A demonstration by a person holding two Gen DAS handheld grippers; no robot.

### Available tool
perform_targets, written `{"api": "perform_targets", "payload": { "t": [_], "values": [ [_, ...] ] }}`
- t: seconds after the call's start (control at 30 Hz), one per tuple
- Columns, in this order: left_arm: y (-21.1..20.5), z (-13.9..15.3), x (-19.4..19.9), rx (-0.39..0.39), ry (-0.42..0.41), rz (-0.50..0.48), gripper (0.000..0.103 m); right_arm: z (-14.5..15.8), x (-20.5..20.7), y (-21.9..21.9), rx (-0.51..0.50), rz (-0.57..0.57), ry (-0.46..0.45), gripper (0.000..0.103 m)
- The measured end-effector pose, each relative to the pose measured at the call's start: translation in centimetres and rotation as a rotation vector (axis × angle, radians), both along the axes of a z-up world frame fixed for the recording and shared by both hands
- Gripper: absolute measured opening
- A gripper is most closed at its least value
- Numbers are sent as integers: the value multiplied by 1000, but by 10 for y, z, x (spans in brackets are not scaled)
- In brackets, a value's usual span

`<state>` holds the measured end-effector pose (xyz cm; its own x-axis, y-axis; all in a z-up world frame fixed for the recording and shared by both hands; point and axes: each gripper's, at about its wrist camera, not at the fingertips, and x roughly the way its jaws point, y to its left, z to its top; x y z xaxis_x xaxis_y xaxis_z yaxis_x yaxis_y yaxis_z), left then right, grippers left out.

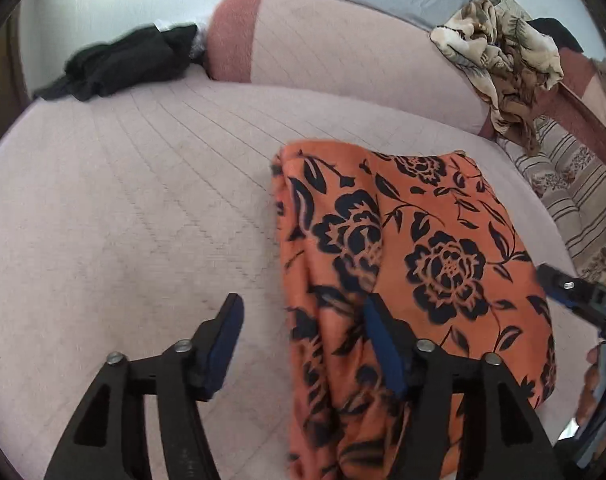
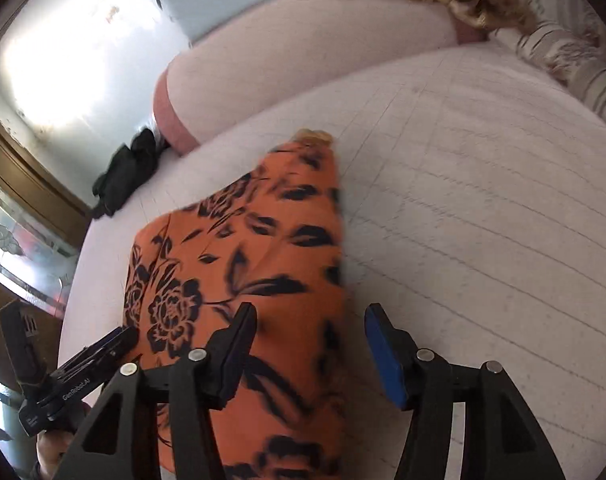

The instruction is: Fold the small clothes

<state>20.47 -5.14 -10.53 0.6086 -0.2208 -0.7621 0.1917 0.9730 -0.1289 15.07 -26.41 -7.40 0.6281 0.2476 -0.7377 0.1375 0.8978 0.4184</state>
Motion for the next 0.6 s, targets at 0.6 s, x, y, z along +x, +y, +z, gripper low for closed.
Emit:
{"api": "perform_targets", "payload": {
  "t": [0.6],
  "values": [
    [33,58,-123,93,-153,120,93,92,-110,127,-62,103,-204,90]
  ]
}}
